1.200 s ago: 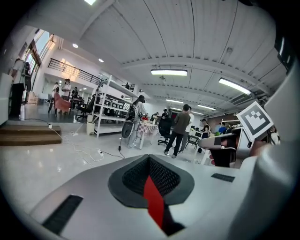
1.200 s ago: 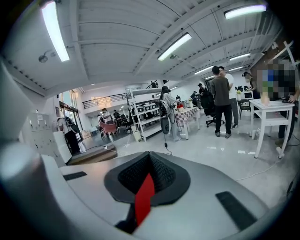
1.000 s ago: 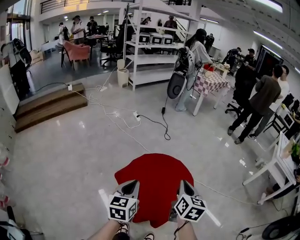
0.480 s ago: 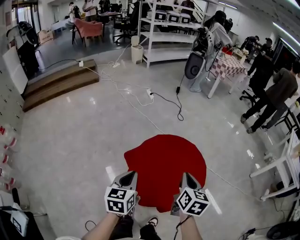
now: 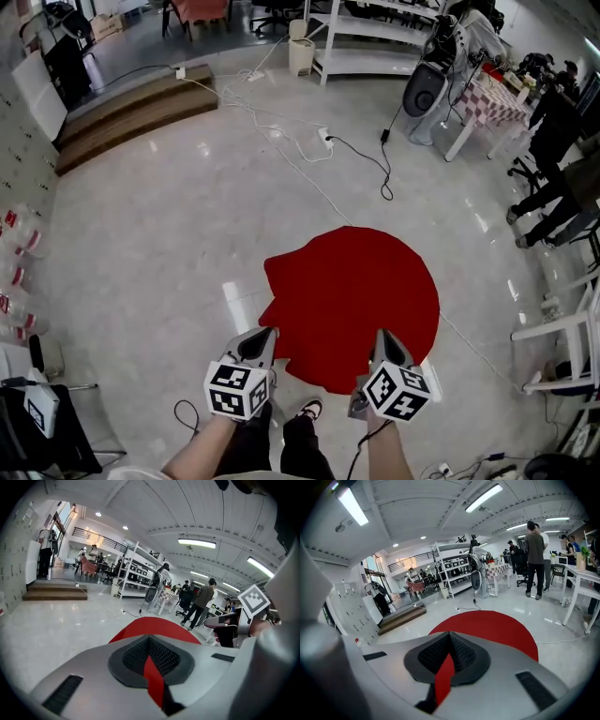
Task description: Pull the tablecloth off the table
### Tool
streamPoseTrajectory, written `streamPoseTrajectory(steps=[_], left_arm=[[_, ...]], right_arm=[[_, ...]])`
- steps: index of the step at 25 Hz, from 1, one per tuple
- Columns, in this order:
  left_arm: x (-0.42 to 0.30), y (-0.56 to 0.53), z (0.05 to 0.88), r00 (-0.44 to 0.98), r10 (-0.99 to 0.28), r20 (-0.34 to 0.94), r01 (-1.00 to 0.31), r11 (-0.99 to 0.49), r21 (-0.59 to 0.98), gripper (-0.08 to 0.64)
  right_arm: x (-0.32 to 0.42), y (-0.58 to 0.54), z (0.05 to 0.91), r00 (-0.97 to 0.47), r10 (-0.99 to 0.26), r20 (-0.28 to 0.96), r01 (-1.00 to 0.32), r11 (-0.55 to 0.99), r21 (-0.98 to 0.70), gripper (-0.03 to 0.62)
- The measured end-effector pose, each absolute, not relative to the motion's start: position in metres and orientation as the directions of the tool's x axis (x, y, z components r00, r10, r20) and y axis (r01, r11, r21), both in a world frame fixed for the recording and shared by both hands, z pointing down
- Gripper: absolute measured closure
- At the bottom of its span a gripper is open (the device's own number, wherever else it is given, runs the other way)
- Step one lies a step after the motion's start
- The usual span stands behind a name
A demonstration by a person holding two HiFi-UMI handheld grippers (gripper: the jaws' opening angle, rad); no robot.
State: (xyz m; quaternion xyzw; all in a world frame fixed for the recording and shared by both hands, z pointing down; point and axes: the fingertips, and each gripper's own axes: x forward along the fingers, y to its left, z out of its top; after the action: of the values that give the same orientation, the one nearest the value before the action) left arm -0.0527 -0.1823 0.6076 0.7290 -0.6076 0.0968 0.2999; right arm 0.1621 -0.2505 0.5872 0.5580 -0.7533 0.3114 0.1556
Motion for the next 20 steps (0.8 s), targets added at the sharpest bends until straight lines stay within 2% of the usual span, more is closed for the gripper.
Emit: streamPoseTrajectory(steps=[5,12,15,20], left_arm=[[-0.057,-0.164,0.631,0.238,-0.805,0.543,-0.941,-0.054,0.333,0.545],[-0.053,-0.151,0.652,0.308,-0.790,0.530,-0.922,-0.111,0.370,0.538],[-0.052,-0.147,0.664,0.324,-0.774,0.544,-0.916,-0.112,0.386,0.463],[-0.041,-0.139,0.688,0.388,-0.730,0.562,-0.899,-0.167,0.404,0.394]], right_arm=[[0.158,-0.241,0.612,-0.333,-0.708,0.623,-0.937,0.173,-0.303,0.568],[0.156,-0.235,0.627,-0.334,-0.686,0.647,-0.938,0.173,-0.301,0.568],[0.160,-0.234,0.633,-0.328,-0.681,0.655,-0.940,0.169,-0.295,0.568],[0.164,-0.232,0.645,-0.320,-0.667,0.673,-0.943,0.161,-0.290,0.568]])
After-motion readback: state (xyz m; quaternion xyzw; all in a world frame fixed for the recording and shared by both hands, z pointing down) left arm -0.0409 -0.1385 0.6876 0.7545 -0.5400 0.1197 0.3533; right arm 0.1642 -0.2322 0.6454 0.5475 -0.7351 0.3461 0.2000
